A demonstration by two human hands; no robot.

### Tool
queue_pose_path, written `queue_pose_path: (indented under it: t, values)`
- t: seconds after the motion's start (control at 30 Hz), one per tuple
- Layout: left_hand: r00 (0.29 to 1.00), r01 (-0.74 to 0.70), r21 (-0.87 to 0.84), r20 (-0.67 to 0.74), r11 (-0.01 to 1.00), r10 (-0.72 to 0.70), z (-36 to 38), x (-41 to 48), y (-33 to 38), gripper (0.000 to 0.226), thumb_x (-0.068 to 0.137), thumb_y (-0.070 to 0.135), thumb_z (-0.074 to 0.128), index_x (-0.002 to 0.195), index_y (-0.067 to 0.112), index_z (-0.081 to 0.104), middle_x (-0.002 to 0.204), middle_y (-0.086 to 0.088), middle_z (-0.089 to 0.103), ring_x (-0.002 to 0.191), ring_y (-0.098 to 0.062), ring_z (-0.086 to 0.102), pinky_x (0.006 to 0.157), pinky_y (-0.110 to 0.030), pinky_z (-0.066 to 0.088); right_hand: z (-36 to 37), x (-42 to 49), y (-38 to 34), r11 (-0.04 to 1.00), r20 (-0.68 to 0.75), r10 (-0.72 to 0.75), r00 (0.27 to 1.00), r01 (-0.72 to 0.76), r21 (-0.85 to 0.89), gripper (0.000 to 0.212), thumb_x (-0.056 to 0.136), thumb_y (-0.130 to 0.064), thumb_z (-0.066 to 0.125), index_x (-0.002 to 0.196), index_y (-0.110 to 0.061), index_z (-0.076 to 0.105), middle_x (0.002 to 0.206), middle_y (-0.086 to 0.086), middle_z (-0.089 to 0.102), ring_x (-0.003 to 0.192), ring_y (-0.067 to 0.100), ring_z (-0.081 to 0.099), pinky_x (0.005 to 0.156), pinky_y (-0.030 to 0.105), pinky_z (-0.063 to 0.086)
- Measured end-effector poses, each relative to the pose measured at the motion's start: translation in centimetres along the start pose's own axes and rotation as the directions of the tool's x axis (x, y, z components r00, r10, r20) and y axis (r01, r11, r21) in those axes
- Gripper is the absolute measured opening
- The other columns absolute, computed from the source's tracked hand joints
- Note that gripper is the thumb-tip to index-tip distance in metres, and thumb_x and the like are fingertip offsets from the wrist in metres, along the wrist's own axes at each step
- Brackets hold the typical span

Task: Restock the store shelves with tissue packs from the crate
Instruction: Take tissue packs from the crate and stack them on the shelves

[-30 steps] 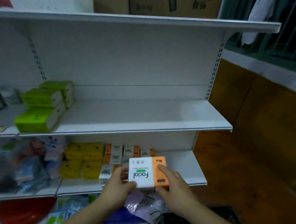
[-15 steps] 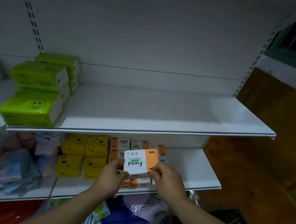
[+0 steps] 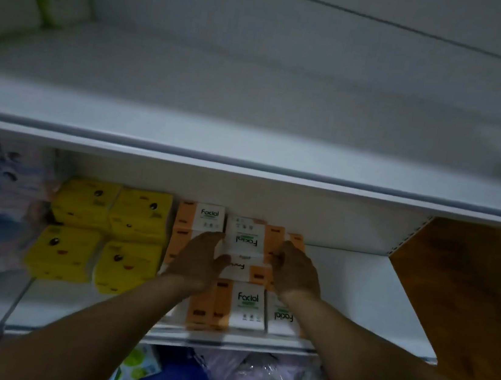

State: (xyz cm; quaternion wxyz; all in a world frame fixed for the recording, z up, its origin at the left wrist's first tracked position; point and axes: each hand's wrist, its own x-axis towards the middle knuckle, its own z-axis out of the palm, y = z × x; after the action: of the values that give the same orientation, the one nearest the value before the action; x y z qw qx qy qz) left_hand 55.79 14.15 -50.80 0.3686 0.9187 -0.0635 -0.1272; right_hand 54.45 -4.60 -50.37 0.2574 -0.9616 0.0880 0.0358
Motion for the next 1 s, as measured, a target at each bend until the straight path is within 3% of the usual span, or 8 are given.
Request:
queue_pose_path:
  t: [0.1,0.23,0.37,0.47,0.57,0.67,0.87,1.0]
  values:
    - [1.0,-0.008,0.333,0.019,0.943,0.001,0.9,2.9,-2.7,0.06,0.097,0.04,0.039,0.149,0.02,0.017,0.159,-0.006,0.007,0.146,-0.026,0.004,0.119,-0.042,0.01,2.4,2.5,1.6,1.0,-0.035,-0.017,0.999,0.017,0.014,0.012,0.099,-0.02,0.04,0.09,-0.019,0.049,0.094,0.0,0.055,0.083,0.018,0.053,0.066,0.028,0.041]
    - [0.995,0.007,0.578,0.08,0.816,-0.065,1.8,5.6,-4.6,0.064,0.097,0.048,0.028,0.151,0.022,0.006,0.159,-0.007,-0.008,0.145,-0.031,-0.008,0.118,-0.051,0.003,4.1,6.2,2.1,1.0,-0.065,-0.001,0.998,0.001,0.001,0.016,0.098,-0.022,0.042,0.105,-0.014,0.054,0.101,0.007,0.059,0.087,0.024,0.057,0.066,0.028,0.044]
    - [0.99,0.037,0.564,0.09,0.825,-0.106,2.2,6.4,-4.7,0.065,0.097,0.051,0.024,0.15,0.023,-0.002,0.158,-0.005,-0.011,0.146,-0.028,-0.009,0.118,-0.05,0.0,5.5,8.8,1.7,0.998,-0.057,0.01,0.998,-0.006,0.059,0.014,0.098,-0.021,0.044,0.105,-0.013,0.053,0.104,0.01,0.06,0.084,0.024,0.056,0.069,0.034,0.05]
    - [0.988,0.053,0.541,0.093,0.839,-0.123,1.7,6.4,-4.4,0.066,0.097,0.052,0.025,0.15,0.024,-0.001,0.158,-0.003,-0.01,0.146,-0.026,-0.009,0.118,-0.047,0.0,5.9,9.3,1.2,0.998,-0.009,0.011,1.0,-0.01,0.061,0.021,0.098,-0.019,0.042,0.117,-0.017,0.052,0.118,0.009,0.055,0.087,0.02,0.052,0.069,0.029,0.044]
    - [0.984,0.079,0.504,0.099,0.86,-0.149,1.1,6.1,-3.7,0.067,0.096,0.052,0.027,0.15,0.025,-0.001,0.159,-0.003,-0.009,0.146,-0.025,-0.008,0.118,-0.046,0.001,4.9,7.9,1.1,0.998,0.009,-0.02,1.0,0.019,0.061,0.039,0.097,-0.02,0.046,0.136,-0.018,0.041,0.139,0.01,0.04,0.113,0.025,0.052,0.09,0.035,0.049]
    - [0.984,0.061,0.489,0.116,0.87,-0.133,0.3,5.1,-2.7,0.067,0.096,0.053,0.029,0.15,0.026,0.002,0.159,-0.003,-0.008,0.146,-0.026,-0.007,0.118,-0.048,0.003,2.5,5.0,1.6,0.997,0.014,-0.047,0.999,0.046,0.062,0.045,0.097,-0.024,0.049,0.14,-0.018,0.038,0.146,0.007,0.035,0.128,0.025,0.042,0.104,0.036,0.039]
    - [0.971,-0.043,0.413,0.233,0.91,-0.06,0.3,-0.8,0.4,0.069,0.095,0.054,0.033,0.15,0.027,0.003,0.159,0.001,-0.008,0.146,-0.02,-0.007,0.118,-0.043,0.002,-1.9,-4.8,4.9,0.999,-0.033,0.028,0.999,-0.027,0.034,0.033,0.094,-0.019,0.054,0.126,-0.011,0.055,0.131,0.011,0.05,0.111,0.026,0.056,0.091,0.02,0.039]
    - [0.954,-0.202,0.423,0.287,0.883,0.081,1.1,-6.2,2.9,0.07,0.094,0.052,0.038,0.15,0.021,0.011,0.159,-0.005,0.002,0.146,-0.026,0.003,0.118,-0.043,0.009,-4.7,-13.1,6.7,0.994,0.001,0.106,0.994,-0.106,-0.02,0.03,0.094,-0.02,0.053,0.123,-0.01,0.057,0.124,0.008,0.054,0.112,0.024,0.052,0.091,0.023,0.036]
